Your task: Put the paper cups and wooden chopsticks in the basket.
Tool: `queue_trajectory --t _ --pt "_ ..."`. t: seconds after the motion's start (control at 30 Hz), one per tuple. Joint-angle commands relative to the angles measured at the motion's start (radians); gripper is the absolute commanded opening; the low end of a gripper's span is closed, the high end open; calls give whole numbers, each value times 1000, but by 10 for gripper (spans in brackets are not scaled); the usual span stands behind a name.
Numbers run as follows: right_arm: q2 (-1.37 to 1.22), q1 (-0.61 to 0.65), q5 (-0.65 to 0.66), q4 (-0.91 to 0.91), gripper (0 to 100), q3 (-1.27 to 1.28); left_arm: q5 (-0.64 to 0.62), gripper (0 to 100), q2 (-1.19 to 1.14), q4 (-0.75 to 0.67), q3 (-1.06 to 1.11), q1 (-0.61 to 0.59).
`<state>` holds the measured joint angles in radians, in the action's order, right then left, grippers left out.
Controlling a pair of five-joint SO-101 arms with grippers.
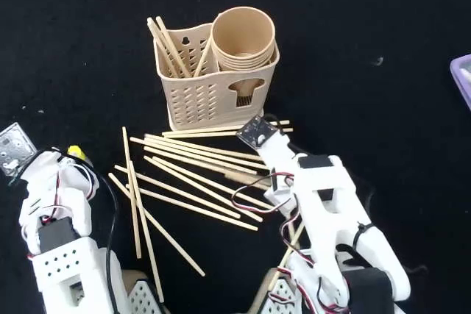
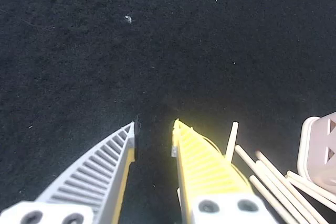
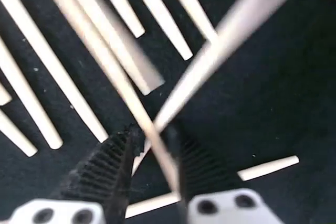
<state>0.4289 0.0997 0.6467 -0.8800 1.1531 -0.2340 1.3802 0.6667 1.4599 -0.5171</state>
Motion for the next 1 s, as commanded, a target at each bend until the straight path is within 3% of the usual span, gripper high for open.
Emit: queue_trajectory --t 0.0,0.27,0.57,0.83,0.97 --pt "50 -18 18 -54 11 -30 2 127 15 5 -15 -12" --pt "259 -12 41 -186 11 -61 2 127 15 5 -15 -12" --pt "306 -20 158 -132 11 59 2 127 15 5 -15 -12" --pt "314 -190 292 -120 11 19 2 127 15 5 -13 -12" --pt "314 -207 273 -118 11 -13 2 127 15 5 -15 -12"
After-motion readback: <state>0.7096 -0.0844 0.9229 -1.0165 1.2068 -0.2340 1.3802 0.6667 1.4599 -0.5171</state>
